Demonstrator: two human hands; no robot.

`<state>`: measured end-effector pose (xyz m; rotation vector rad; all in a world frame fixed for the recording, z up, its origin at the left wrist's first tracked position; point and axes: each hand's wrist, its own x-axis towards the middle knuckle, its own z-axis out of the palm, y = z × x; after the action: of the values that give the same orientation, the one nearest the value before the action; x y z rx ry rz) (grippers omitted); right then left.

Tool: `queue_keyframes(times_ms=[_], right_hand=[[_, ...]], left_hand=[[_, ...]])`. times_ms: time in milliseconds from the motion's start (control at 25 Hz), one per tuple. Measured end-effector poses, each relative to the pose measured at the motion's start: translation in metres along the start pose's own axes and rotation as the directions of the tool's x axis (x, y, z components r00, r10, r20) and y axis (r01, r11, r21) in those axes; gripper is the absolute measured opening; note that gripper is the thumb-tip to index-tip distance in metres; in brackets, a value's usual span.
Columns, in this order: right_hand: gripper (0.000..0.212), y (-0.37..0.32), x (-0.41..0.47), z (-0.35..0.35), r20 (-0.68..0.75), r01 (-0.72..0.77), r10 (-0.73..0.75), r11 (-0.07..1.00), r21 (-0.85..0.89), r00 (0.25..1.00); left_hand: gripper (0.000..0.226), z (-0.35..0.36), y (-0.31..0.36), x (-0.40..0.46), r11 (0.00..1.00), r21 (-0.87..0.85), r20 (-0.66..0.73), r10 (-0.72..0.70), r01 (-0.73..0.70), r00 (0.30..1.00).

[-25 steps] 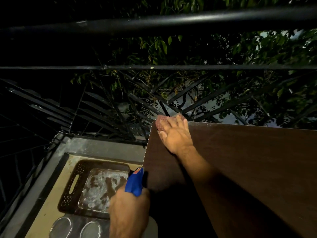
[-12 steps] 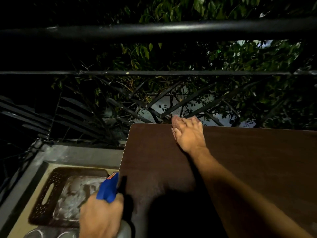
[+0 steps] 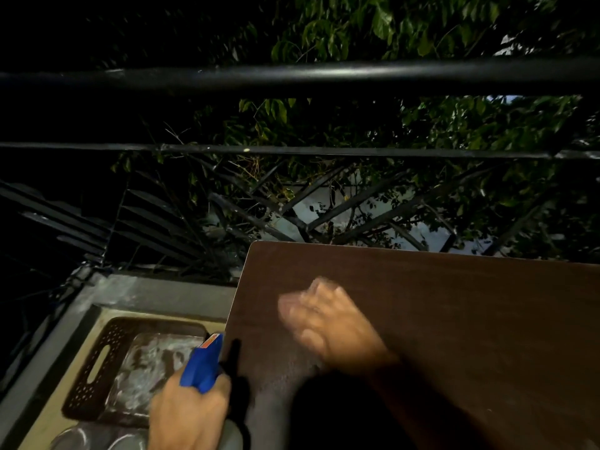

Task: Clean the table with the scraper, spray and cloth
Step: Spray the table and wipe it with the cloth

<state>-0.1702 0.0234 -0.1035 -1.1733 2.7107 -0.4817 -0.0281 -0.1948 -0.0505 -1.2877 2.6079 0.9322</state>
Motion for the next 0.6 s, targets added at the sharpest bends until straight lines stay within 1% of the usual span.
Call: queue_keyframes(times_ms=[40,80,120,160,200,240,280,320,360,400,440,560,600], right_hand=[[0.055,0.011,0.013,-0.001,-0.093,-0.128,0.122,0.99,-0.058,0.988],[0.056,0.017,0.025,-0.004,-0.147,-0.278,0.266,0.958,-0.067,0.953],[0.056,0.019,0.039,-0.006,-0.168,-0.403,0.39,0.914,-0.05,0.905],[0.055,0.012,0.046,-0.009,-0.133,-0.453,0.444,0.89,-0.047,0.886],[0.057,0.003,0.047,-0.002,-0.12,-0.44,0.431,0.896,-0.058,0.894],[0.06,-0.011,0.043,0.005,-0.081,-0.374,0.369,0.925,-0.066,0.926],[0.063,-0.027,0.035,0.012,-0.05,-0.278,0.275,0.958,-0.065,0.96],[0.063,-0.04,0.025,0.018,0.01,-0.178,0.179,0.981,-0.076,0.984],[0.059,-0.054,0.012,0.027,0.03,-0.079,0.083,0.991,-0.107,0.996],[0.053,-0.074,-0.007,0.037,0.039,0.0,0.006,0.99,-0.142,0.999],[0.049,-0.097,-0.029,0.048,0.035,0.073,-0.069,0.989,-0.129,0.997],[0.056,-0.161,-0.089,0.063,0.114,0.214,-0.212,0.977,-0.001,0.97],[0.056,-0.171,-0.097,0.065,0.105,0.239,-0.24,0.971,0.017,0.965]], left_hand=[[0.026,-0.015,0.026,-0.016,0.995,-0.095,-0.004,0.027,-0.028,1.0],[0.021,-0.024,0.039,-0.028,0.992,-0.124,0.001,0.016,-0.016,1.0],[0.028,-0.025,0.039,-0.032,0.984,-0.171,-0.006,0.044,-0.044,0.999],[0.029,-0.028,0.041,-0.039,0.99,-0.134,-0.029,0.048,-0.052,0.998],[0.028,-0.029,0.04,-0.045,0.986,-0.144,-0.034,0.077,-0.081,0.996],[0.028,-0.031,0.038,-0.05,0.989,-0.141,-0.012,0.047,-0.048,0.999],[0.029,-0.031,0.032,-0.051,0.984,-0.172,0.003,0.047,-0.046,0.999],[0.03,-0.034,0.03,-0.058,0.983,-0.18,-0.006,0.035,-0.036,0.999],[0.03,-0.036,0.024,-0.063,0.98,-0.192,-0.027,0.044,-0.048,0.999],[0.03,-0.044,0.018,-0.072,0.978,-0.205,-0.024,0.033,-0.037,0.999],[0.028,-0.049,0.006,-0.076,0.977,-0.208,-0.031,0.044,-0.05,0.999],[0.025,-0.073,-0.026,-0.094,0.984,-0.178,0.029,0.023,-0.018,0.999],[0.025,-0.077,-0.036,-0.097,0.984,-0.175,0.045,0.041,-0.033,0.998]])
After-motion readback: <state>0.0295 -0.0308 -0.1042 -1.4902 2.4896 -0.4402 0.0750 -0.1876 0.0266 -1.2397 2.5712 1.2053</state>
